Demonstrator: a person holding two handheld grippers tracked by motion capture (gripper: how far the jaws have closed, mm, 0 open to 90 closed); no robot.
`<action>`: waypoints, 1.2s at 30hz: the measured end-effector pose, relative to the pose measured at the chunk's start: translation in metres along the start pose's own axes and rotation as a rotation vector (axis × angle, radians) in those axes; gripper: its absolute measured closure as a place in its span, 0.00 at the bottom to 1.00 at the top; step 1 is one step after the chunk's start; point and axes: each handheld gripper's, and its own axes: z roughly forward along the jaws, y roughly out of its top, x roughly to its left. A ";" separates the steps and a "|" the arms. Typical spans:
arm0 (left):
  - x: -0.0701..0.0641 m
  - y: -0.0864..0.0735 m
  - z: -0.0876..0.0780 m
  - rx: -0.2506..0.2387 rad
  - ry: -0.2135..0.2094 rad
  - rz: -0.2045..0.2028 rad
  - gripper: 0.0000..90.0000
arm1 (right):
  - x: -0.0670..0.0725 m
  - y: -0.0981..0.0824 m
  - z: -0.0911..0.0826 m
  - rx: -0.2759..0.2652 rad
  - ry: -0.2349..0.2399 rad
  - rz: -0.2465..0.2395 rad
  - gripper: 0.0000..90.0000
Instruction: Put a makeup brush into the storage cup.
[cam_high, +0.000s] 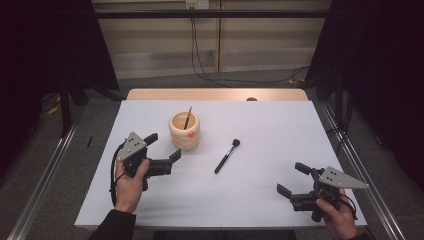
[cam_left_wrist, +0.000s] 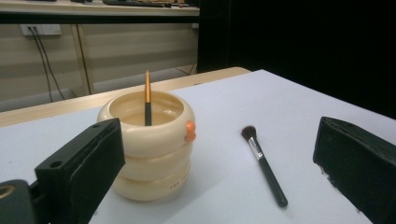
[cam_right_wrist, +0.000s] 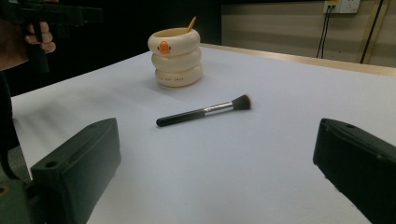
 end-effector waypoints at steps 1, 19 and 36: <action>-0.001 -0.003 -0.002 0.000 -0.009 0.005 0.02 | 0.000 0.000 0.000 0.000 0.000 -0.001 0.00; -0.024 -0.023 -0.040 -0.009 0.029 0.015 0.02 | 0.000 0.001 0.002 0.005 -0.004 0.003 0.00; -0.024 -0.043 -0.053 0.007 0.052 0.017 0.01 | -0.001 0.001 0.002 0.000 -0.007 0.003 0.00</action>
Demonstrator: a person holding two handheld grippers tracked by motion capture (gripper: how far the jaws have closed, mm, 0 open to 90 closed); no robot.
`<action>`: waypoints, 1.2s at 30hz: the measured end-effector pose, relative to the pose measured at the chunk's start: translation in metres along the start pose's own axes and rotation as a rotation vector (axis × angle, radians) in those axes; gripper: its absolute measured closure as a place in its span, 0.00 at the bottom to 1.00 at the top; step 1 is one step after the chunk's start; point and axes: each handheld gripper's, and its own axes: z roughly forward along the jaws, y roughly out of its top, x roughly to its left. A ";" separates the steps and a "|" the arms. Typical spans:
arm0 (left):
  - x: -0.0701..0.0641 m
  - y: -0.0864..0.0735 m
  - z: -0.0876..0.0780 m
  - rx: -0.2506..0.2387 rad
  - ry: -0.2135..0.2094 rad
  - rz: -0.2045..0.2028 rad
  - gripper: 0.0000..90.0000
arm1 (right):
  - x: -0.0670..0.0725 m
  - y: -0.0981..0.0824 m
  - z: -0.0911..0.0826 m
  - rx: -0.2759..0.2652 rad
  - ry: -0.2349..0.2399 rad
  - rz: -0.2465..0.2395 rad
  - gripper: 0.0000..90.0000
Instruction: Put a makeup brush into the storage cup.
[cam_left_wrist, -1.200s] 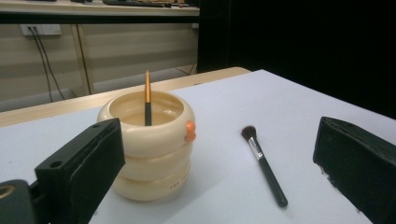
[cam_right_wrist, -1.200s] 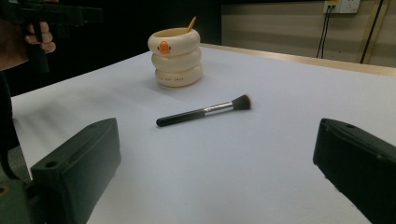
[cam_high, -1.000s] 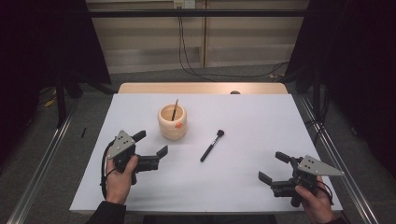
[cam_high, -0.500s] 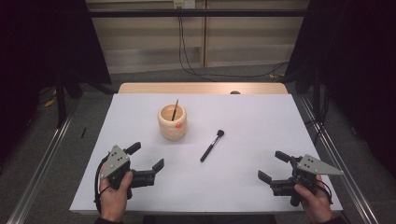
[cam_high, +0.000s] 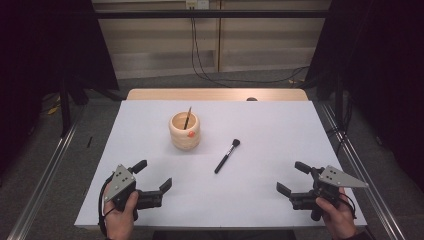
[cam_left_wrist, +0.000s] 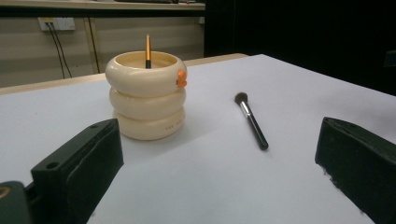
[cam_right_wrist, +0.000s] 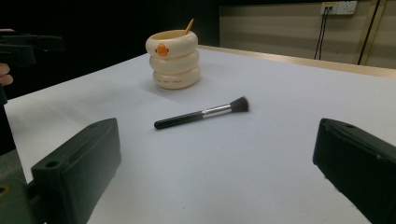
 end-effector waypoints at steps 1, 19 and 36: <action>0.000 0.000 0.000 0.005 -0.003 0.002 0.01 | 0.000 0.000 0.001 0.000 0.004 -0.002 0.00; -0.003 -0.003 -0.002 0.005 -0.013 0.005 0.01 | 0.000 0.003 0.006 -0.023 -0.009 -0.002 0.00; -0.005 -0.001 0.002 0.000 -0.037 0.004 0.01 | -0.011 0.029 0.055 -0.004 -0.030 -0.010 0.00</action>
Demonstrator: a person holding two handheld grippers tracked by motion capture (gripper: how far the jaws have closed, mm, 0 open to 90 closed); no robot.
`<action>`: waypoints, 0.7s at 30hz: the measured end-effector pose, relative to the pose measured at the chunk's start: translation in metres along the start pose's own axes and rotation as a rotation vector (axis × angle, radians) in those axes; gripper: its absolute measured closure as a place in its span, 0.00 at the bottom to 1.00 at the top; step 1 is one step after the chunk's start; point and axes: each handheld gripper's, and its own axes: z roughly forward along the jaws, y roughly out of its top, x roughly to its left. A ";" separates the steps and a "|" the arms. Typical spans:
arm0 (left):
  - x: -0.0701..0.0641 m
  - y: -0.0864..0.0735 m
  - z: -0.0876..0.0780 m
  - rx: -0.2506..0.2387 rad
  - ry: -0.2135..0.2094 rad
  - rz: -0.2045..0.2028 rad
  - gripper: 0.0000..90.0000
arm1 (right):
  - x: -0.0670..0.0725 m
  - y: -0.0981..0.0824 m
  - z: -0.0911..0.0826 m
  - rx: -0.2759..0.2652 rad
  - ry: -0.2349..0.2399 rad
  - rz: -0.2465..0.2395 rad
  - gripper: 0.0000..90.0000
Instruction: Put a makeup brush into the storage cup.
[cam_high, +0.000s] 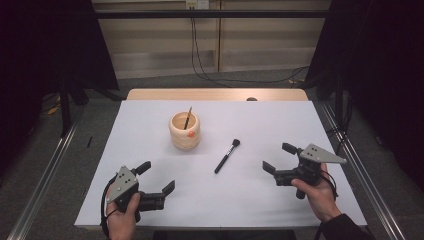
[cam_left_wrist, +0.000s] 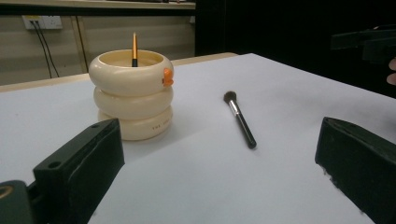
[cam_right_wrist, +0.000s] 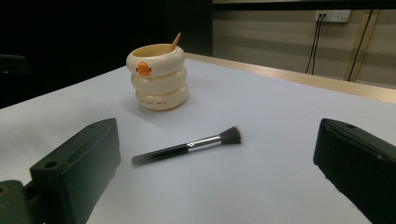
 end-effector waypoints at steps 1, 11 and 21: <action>0.000 0.000 0.000 -0.002 -0.001 0.001 0.01 | -0.001 0.002 0.004 0.014 0.004 0.002 0.01; 0.001 0.000 -0.001 -0.003 0.009 0.009 0.01 | -0.012 0.018 0.045 0.079 -0.035 -0.015 0.02; 0.001 0.000 -0.002 -0.006 0.002 0.006 0.01 | -0.017 0.018 0.075 0.109 -0.054 -0.002 0.02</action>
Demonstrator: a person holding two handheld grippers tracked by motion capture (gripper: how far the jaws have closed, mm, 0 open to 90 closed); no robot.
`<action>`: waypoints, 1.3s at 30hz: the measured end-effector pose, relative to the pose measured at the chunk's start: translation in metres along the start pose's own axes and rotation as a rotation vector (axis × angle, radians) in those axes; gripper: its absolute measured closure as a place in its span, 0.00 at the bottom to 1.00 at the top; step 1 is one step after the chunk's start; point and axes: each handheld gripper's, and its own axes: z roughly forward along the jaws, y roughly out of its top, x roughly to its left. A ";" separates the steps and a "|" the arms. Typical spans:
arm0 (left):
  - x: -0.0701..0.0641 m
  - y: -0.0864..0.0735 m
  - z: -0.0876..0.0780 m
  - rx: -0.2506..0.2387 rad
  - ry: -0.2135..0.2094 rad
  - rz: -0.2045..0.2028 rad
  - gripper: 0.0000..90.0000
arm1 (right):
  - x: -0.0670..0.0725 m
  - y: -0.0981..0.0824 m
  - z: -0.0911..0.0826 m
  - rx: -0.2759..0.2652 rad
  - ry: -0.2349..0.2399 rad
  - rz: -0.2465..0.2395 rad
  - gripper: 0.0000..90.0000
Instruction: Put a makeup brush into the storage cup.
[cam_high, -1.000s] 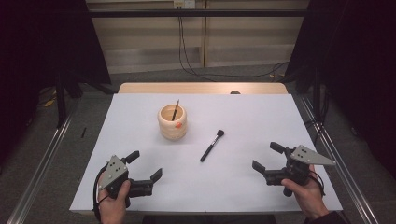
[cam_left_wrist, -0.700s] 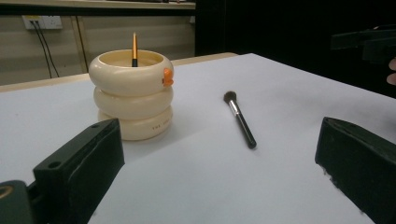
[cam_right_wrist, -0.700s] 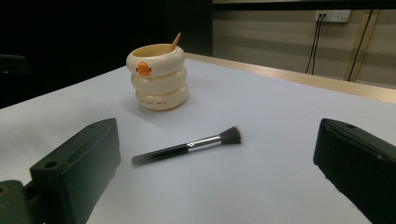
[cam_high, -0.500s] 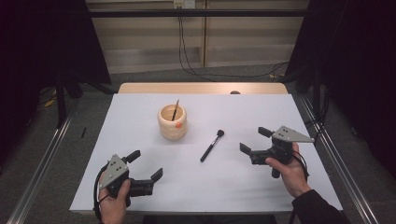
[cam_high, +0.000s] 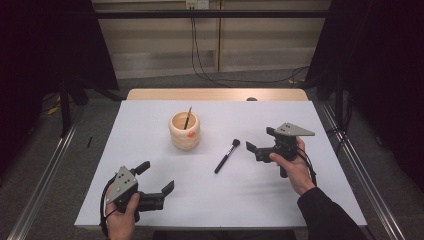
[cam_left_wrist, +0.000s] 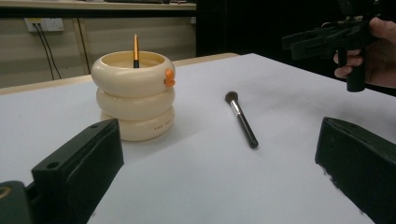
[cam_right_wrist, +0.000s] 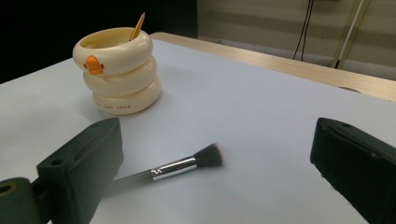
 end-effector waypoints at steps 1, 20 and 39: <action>0.000 0.000 0.000 -0.001 0.005 0.003 0.01 | 0.000 0.002 0.002 -0.005 0.001 -0.004 0.02; 0.002 0.001 -0.002 -0.013 0.007 0.008 0.01 | 0.002 0.059 0.042 0.014 -0.010 -0.031 0.02; 0.002 0.001 0.001 0.003 -0.009 0.022 0.01 | -0.003 0.070 0.069 0.287 0.008 0.034 0.05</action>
